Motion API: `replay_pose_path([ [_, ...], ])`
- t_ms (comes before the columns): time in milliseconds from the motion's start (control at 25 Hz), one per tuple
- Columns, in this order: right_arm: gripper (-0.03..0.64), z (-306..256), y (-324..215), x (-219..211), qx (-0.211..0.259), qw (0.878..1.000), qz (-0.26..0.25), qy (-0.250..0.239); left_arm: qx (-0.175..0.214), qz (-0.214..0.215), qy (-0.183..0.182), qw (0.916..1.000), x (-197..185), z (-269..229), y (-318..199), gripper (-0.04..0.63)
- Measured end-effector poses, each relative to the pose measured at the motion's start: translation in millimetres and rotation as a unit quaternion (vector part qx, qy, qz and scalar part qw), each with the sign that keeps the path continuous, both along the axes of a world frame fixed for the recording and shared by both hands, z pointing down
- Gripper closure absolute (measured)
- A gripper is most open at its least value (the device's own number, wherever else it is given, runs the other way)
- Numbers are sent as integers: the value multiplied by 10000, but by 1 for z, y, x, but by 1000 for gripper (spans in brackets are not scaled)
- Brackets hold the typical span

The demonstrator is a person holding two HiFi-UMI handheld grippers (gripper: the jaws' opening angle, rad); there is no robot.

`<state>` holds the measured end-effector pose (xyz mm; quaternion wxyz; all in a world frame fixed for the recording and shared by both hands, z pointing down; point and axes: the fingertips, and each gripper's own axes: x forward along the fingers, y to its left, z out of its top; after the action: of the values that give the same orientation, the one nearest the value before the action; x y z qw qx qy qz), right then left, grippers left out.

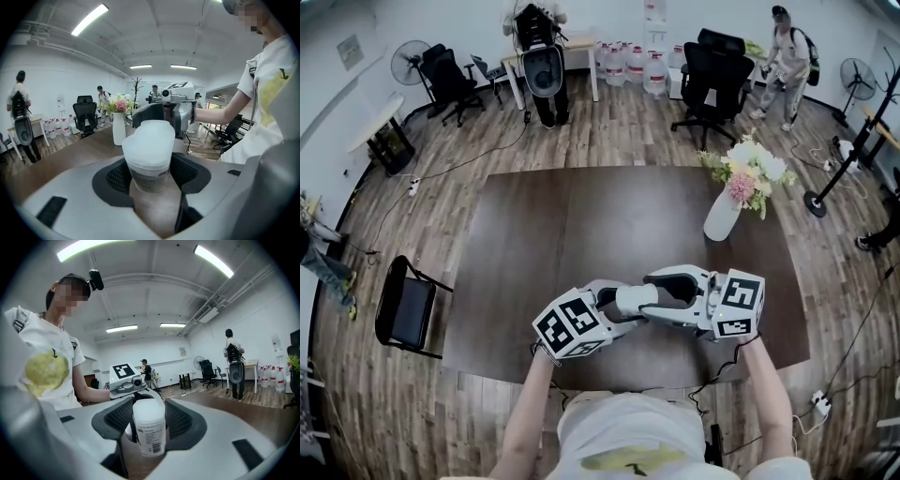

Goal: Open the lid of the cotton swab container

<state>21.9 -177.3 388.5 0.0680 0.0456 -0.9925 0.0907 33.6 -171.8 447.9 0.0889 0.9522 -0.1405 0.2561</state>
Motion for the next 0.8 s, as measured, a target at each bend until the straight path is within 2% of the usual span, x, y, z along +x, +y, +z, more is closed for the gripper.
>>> replay_pose_path([
  [360, 399, -6, 1, 2, 141, 9998, -140, 92, -124, 94, 104, 9998, 3, -7, 1, 339],
  [800, 408, -10, -10, -5, -466, 9989, -17, -66, -26, -5, 137, 9999, -8, -13, -6, 339],
])
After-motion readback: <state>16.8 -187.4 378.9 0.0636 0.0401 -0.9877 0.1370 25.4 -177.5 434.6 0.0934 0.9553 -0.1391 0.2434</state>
